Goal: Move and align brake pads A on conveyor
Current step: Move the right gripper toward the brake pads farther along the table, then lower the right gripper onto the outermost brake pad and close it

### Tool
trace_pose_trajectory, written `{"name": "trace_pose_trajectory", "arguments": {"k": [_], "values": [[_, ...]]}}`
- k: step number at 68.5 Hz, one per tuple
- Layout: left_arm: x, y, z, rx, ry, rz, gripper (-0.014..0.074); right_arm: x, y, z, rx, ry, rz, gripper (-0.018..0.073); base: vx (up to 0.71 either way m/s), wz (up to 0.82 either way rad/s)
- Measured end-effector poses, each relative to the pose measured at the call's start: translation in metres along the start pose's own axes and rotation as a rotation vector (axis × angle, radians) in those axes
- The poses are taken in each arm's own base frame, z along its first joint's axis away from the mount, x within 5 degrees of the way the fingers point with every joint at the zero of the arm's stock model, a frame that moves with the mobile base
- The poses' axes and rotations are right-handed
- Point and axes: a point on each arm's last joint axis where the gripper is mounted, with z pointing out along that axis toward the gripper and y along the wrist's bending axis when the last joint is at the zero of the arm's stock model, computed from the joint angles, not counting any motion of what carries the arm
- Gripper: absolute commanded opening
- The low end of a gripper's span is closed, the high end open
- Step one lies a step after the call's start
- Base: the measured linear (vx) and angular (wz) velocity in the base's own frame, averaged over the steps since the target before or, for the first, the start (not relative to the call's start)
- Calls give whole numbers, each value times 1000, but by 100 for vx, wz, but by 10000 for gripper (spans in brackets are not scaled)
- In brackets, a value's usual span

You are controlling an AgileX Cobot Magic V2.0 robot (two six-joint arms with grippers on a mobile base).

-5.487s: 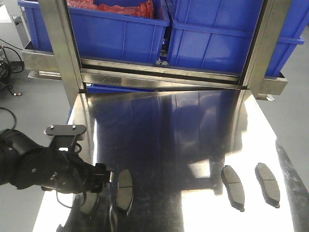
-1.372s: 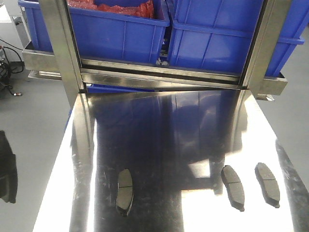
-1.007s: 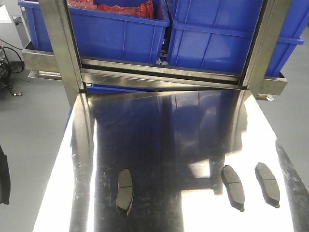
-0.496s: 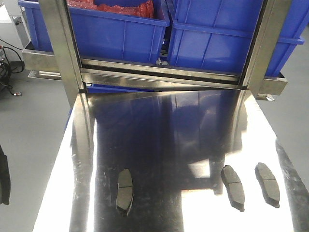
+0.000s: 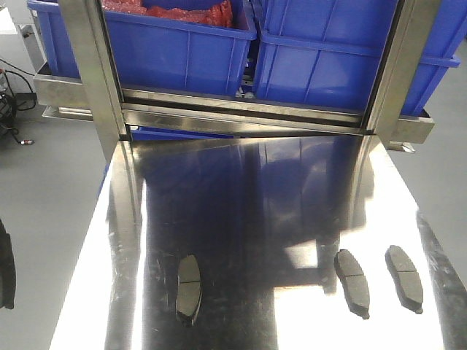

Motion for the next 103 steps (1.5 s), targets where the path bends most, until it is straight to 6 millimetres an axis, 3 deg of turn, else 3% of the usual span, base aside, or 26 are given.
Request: {"name": "trace_pose_trajectory", "arguments": {"k": [21,43,53,60,73,81,88,103], "values": [[0,0,0,0,0,0,62,-1,0,-1,5,40,10,-5,0,0],[0,0,0,0,0,0,62,-82,-2,-7,41,133,19,-4,0,0],[0,0,0,0,0,0,62,-93,-3,1,62,195,-23,17,0,0],[0,0,0,0,0,0,62,-91,-4,3,72,226,-53,117,0,0],[0,0,0,0,1,0,62,-91,-5,3,73,231,-61,496,0,0],[0,0,0,0,1,0,62,-91,-5,3,73,231,-62,660,0,0],[0,0,0,0,1,0,62,-91,-5,3,73,231,-62,718,0,0],[0,0,0,0,1,0,62,-88,-2,11,56,273,-14,692,0,0]]}}
